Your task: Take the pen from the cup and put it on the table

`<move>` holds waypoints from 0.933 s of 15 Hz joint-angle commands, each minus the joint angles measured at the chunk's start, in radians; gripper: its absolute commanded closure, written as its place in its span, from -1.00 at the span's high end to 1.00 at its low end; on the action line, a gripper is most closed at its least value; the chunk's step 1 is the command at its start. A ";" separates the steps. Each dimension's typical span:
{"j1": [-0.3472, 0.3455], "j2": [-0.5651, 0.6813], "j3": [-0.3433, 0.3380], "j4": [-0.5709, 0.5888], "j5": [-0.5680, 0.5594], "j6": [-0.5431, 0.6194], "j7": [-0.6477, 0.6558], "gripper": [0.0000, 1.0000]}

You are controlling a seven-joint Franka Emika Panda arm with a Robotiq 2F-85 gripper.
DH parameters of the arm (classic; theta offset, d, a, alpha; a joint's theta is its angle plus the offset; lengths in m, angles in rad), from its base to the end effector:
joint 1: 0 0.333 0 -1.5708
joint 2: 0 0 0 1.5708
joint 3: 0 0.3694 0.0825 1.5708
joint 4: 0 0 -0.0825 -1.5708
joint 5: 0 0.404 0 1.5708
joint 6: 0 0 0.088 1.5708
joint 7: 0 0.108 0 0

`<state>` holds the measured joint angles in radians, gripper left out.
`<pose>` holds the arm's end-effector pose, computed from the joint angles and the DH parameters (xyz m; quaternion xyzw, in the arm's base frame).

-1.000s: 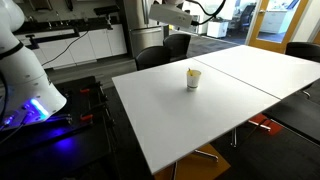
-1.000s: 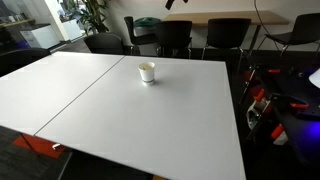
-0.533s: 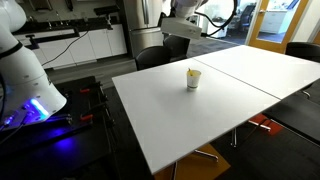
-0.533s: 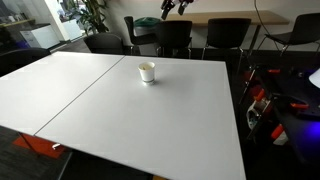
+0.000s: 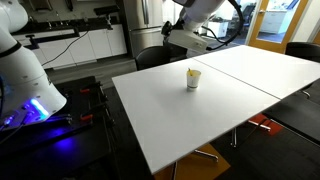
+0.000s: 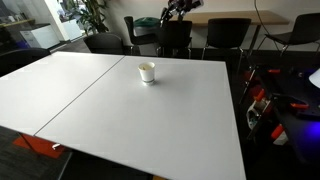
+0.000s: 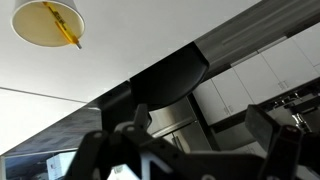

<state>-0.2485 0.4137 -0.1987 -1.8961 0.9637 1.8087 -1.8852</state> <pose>0.5990 -0.2005 0.3158 -0.8027 -0.4139 -0.2607 0.3410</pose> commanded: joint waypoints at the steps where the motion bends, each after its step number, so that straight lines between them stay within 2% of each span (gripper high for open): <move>1: -0.021 0.007 0.020 0.009 -0.009 0.000 0.004 1.00; 3: -0.022 0.011 0.022 0.015 -0.010 -0.001 0.004 1.00; 5: -0.030 0.027 0.034 0.019 0.045 0.023 -0.027 1.00; 10: -0.044 0.074 0.053 0.012 0.178 0.060 -0.161 1.00; 14: -0.046 0.121 0.050 0.030 0.234 0.065 -0.280 1.00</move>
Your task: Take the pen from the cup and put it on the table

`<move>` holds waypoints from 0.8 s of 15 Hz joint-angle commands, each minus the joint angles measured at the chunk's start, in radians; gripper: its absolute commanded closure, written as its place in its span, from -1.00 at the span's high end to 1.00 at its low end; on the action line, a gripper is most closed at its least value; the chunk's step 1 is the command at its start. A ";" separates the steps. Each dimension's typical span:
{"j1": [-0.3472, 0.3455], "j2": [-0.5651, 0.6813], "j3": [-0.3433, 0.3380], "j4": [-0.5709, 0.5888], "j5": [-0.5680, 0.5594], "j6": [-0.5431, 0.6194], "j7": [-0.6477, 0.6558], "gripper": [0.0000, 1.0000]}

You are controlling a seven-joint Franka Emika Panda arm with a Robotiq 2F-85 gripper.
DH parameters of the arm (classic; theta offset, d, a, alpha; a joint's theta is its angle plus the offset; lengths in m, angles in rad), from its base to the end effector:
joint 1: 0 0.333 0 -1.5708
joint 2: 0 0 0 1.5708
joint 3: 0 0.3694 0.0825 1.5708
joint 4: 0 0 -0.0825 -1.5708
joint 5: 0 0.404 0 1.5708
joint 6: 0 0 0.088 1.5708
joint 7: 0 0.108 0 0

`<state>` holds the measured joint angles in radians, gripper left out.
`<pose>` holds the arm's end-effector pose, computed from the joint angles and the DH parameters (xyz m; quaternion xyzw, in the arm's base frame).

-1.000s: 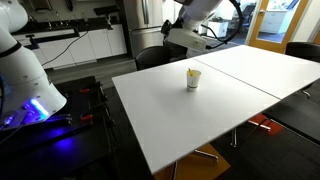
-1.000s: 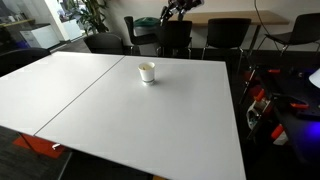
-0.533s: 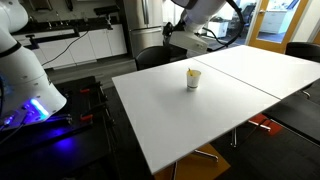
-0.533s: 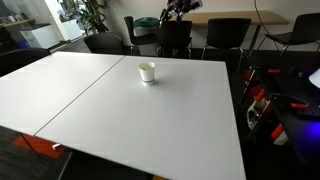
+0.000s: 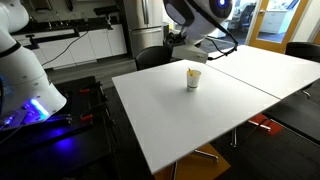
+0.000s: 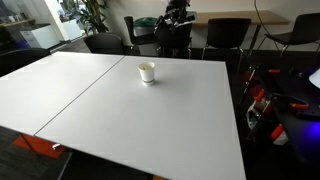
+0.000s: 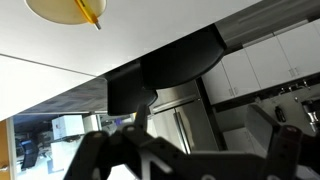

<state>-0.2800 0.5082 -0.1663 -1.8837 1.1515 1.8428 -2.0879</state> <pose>0.6125 -0.2025 0.2686 -0.7714 -0.4145 -0.3459 0.3368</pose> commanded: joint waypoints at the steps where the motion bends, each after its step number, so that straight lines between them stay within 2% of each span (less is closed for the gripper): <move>1: -0.014 0.040 0.020 0.026 0.067 0.035 -0.108 1.00; 6: -0.001 0.113 0.029 0.093 0.135 0.030 -0.201 1.00; 12: -0.006 0.261 0.044 0.263 0.153 0.035 -0.162 1.00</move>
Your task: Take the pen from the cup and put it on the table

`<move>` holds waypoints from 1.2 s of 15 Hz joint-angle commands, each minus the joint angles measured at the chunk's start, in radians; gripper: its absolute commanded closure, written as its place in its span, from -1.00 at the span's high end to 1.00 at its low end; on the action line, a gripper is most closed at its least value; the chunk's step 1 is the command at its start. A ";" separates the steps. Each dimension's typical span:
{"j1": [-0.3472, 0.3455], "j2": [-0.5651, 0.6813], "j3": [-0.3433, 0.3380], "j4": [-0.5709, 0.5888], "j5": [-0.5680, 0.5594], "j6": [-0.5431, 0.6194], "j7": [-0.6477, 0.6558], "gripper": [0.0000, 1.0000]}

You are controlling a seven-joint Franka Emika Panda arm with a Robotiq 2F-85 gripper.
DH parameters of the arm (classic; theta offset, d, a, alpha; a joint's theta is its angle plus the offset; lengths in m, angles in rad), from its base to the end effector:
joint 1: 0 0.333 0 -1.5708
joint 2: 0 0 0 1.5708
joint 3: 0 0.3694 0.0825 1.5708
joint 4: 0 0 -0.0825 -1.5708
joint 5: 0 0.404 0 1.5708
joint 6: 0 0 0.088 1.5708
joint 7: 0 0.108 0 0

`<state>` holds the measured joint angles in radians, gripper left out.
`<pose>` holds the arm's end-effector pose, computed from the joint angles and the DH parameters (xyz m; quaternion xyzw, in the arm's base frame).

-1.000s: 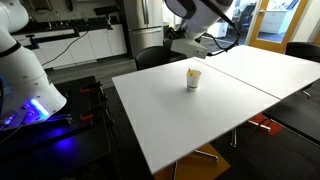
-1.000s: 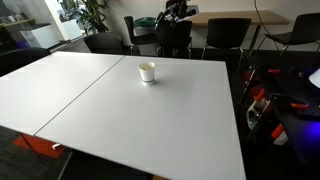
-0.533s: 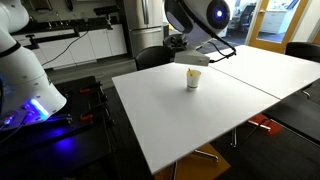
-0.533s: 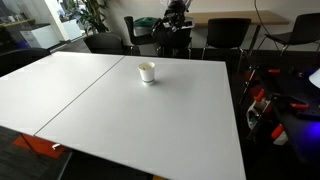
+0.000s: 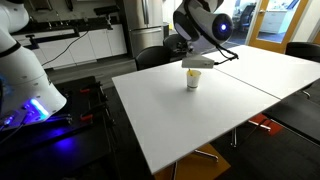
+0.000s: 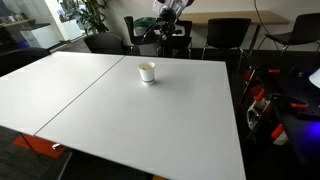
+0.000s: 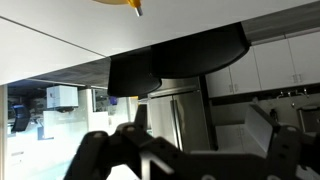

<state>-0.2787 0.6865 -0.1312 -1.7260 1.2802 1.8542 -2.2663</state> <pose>0.6640 -0.1941 0.2165 -0.7292 -0.4491 -0.4086 0.3157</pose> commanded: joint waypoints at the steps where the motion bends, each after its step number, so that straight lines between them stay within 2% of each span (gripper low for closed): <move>1: -0.009 0.104 0.009 0.130 0.025 0.027 0.022 1.00; 7: -0.016 0.207 0.009 0.243 0.013 0.075 0.058 1.00; 9: -0.021 0.228 0.007 0.268 -0.007 0.060 0.104 1.00; 10: -0.025 0.202 0.016 0.221 0.000 0.061 0.049 1.00; 18: -0.037 0.224 0.022 0.248 -0.003 0.051 0.065 1.00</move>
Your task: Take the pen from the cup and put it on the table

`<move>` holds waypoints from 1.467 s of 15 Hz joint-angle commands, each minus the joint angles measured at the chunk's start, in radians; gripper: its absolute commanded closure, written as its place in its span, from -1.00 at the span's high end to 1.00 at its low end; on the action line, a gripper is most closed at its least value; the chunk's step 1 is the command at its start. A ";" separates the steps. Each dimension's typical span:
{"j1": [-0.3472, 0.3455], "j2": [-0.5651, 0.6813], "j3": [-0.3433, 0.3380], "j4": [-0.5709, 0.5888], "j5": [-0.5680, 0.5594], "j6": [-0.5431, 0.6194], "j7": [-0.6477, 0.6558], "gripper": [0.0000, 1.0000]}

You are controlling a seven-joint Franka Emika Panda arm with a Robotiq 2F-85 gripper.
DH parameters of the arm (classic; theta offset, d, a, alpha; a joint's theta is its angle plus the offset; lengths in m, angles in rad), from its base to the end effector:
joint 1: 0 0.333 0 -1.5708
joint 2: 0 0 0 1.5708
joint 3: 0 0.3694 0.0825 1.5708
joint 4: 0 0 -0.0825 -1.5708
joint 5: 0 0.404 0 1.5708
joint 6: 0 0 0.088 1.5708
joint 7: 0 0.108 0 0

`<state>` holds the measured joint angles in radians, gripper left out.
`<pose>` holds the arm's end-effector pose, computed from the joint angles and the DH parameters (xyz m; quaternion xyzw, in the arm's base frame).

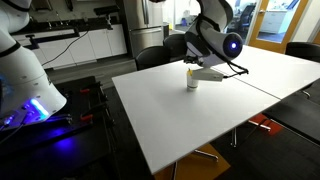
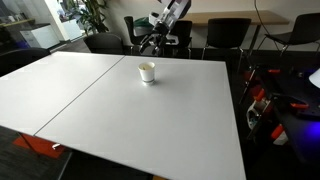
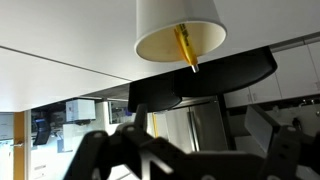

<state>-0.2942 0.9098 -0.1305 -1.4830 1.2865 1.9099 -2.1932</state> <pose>0.7116 -0.2247 0.1508 -0.7589 -0.4258 -0.3939 0.2962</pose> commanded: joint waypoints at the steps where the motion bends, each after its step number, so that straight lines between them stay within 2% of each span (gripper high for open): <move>1: -0.024 0.000 0.023 0.003 -0.011 -0.010 -0.020 1.00; 5: -0.033 -0.007 0.026 -0.005 -0.023 -0.018 -0.062 1.00; 6: -0.034 -0.007 0.024 -0.005 -0.031 -0.022 -0.063 0.87; 7: -0.033 -0.009 0.021 -0.006 -0.044 -0.026 -0.072 0.56; 9: -0.033 -0.014 0.019 -0.014 -0.069 -0.023 -0.077 0.33; 10: -0.034 -0.016 0.020 -0.016 -0.081 -0.021 -0.076 0.39; 15: -0.026 -0.019 0.031 -0.019 -0.103 0.009 -0.092 0.40; 17: -0.018 -0.017 0.032 -0.019 -0.112 0.020 -0.093 0.32; 21: 0.000 -0.010 0.038 -0.012 -0.128 0.052 -0.092 0.02; 22: 0.003 -0.007 0.040 -0.009 -0.137 0.056 -0.091 0.09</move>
<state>-0.3020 0.9122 -0.1001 -1.4842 1.1754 1.9239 -2.2574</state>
